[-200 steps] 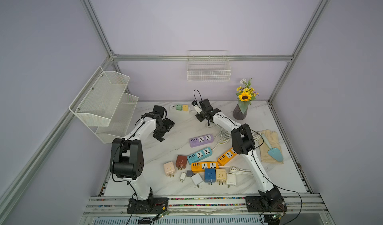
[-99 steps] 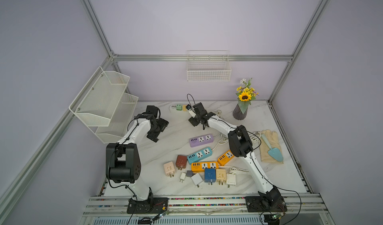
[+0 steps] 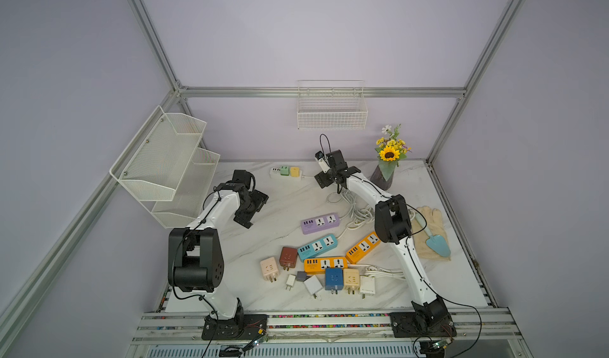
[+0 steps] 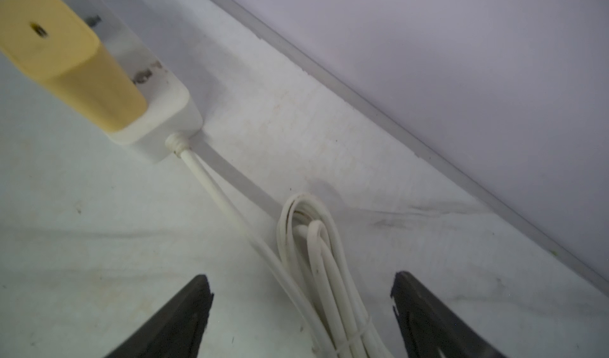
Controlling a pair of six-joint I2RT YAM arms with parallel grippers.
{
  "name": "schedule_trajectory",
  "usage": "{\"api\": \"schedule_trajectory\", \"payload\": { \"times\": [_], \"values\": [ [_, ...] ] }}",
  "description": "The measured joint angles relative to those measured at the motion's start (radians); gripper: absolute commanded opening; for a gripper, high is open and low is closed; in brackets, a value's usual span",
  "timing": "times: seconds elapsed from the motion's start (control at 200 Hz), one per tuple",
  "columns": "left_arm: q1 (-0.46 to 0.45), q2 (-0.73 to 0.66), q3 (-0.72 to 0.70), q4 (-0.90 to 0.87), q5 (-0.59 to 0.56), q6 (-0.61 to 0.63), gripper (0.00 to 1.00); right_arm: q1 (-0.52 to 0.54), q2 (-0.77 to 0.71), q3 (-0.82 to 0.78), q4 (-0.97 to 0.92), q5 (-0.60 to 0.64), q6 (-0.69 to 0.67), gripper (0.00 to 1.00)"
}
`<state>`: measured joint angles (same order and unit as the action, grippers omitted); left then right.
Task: Pull the plug off the socket
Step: Move the socket to the center of the board.
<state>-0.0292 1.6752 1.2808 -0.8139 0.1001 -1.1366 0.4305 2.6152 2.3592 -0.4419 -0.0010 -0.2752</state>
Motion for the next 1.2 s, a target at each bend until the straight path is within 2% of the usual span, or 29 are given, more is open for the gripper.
{"api": "schedule_trajectory", "payload": {
  "times": [0.13,0.285,0.36,0.47,0.665,0.755,1.035,1.2],
  "values": [
    [0.000,0.000,0.000,0.006,0.001,0.000,0.97,-0.022,0.003,0.004,-0.028,-0.069,0.006,0.88],
    [0.000,0.000,0.003,0.009,0.002,0.000,0.97,-0.039,0.024,-0.011,-0.061,-0.096,0.012,0.87],
    [0.000,0.001,0.006,0.010,0.004,0.000,0.97,-0.047,0.043,-0.010,-0.077,-0.104,0.020,0.82],
    [0.000,0.002,0.007,0.013,0.008,-0.003,0.97,-0.055,0.048,-0.006,-0.077,-0.123,0.032,0.66],
    [0.000,0.006,0.007,0.013,0.016,-0.004,0.97,-0.063,0.051,-0.006,-0.077,-0.132,0.006,0.23],
    [0.000,0.006,0.007,0.013,0.018,-0.004,0.96,-0.058,0.051,-0.004,-0.072,-0.120,-0.022,0.12],
    [0.000,0.006,0.006,0.013,0.020,-0.004,0.96,0.000,0.051,0.004,-0.034,-0.011,-0.137,0.11],
    [0.000,0.006,0.003,0.014,0.020,-0.004,0.96,0.049,0.057,0.024,0.010,0.004,-0.178,0.07]
  ]
}}
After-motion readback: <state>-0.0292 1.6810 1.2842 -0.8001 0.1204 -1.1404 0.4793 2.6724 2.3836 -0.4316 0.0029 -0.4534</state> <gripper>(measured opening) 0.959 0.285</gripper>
